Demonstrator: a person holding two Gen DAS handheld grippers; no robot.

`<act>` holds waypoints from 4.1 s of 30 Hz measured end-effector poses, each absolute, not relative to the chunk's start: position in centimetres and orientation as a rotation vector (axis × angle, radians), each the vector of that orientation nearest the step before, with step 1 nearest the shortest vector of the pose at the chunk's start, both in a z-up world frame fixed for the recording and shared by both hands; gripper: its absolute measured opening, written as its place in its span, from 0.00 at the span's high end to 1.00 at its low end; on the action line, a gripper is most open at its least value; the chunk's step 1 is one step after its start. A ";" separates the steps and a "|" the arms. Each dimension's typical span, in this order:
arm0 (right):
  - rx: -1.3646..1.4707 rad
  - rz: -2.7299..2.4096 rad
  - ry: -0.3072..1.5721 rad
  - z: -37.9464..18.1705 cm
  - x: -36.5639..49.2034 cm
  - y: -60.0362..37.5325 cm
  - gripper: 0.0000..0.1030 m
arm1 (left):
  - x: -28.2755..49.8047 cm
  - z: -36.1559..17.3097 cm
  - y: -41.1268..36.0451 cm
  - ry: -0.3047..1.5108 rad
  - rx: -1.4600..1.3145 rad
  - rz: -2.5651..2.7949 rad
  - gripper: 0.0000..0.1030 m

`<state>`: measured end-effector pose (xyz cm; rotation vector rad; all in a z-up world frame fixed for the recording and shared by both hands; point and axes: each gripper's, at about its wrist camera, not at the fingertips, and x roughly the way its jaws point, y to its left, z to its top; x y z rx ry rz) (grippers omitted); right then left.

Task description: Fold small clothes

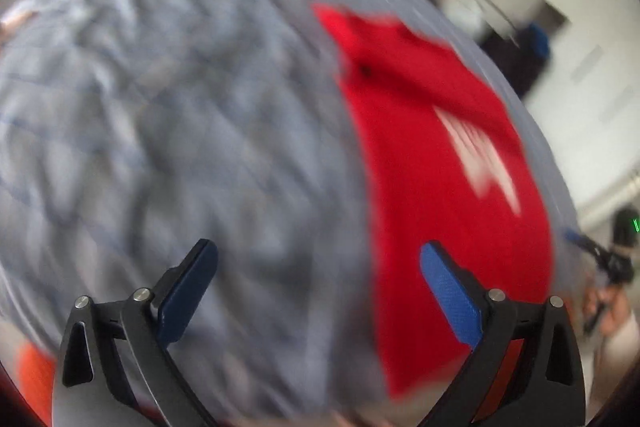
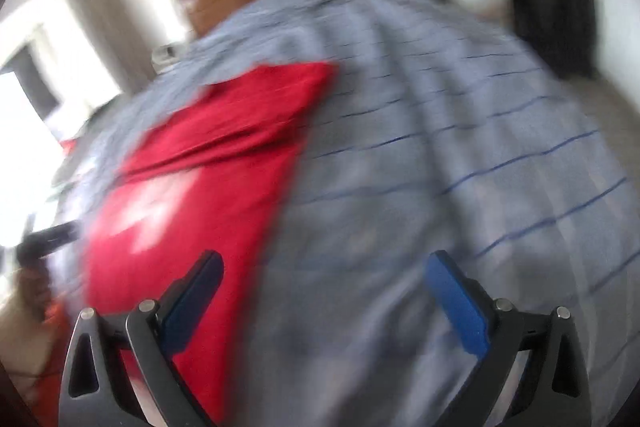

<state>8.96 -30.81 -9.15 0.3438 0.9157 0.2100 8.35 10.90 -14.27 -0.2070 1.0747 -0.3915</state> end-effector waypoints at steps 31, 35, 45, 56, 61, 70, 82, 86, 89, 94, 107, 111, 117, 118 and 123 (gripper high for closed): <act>0.552 0.423 0.998 -7.7 8.8 -26.9 0.97 | 11.5 -11.2 8.1 1.140 -0.445 -0.561 0.97; 0.522 0.404 0.905 -6.0 15.9 -28.3 0.97 | 18.6 -9.3 7.2 1.079 -0.427 -0.543 0.97; 0.552 0.187 0.772 -6.1 37.0 -32.3 0.54 | 36.0 -9.3 4.2 0.967 -0.361 -0.183 0.39; 0.400 0.217 0.849 -8.5 31.4 -30.9 0.48 | 26.9 -13.3 2.9 1.046 -0.087 -0.331 0.23; 0.249 0.000 1.003 -13.3 28.0 -31.7 0.48 | 23.1 -13.2 5.6 1.051 -0.013 -0.234 0.24; 0.292 -0.028 0.807 -10.4 19.8 -30.4 0.34 | 18.4 -12.0 9.6 0.843 -0.093 -0.090 0.05; 0.270 -0.057 0.744 -14.9 17.6 -29.6 0.24 | 16.9 -16.3 9.3 0.786 -0.017 -0.045 0.01; 0.251 -0.067 0.744 -15.0 17.7 -29.2 0.24 | 16.9 -16.3 9.2 0.785 -0.012 -0.042 0.01; 0.258 -0.063 0.741 -15.0 17.8 -29.4 0.24 | 17.0 -16.4 9.2 0.783 -0.007 -0.038 0.01; 0.259 -0.062 0.741 -15.0 17.7 -29.5 0.24 | 17.0 -16.6 9.1 0.784 -0.002 -0.035 0.01; 0.259 -0.062 0.740 -14.9 17.6 -29.6 0.24 | 17.0 -16.6 9.2 0.784 -0.002 -0.035 0.01; 0.259 -0.061 0.739 -14.9 17.6 -29.6 0.24 | 17.0 -16.6 9.2 0.783 -0.002 -0.035 0.01; 0.259 -0.062 0.739 -14.9 17.6 -29.6 0.24 | 17.1 -16.6 9.3 0.782 -0.001 -0.033 0.01; 0.259 -0.062 0.739 -14.9 17.6 -29.6 0.24 | 17.0 -16.6 9.3 0.782 -0.002 -0.034 0.01; 0.259 -0.061 0.739 -14.9 17.6 -29.6 0.24 | 17.0 -16.7 9.3 0.782 -0.001 -0.035 0.01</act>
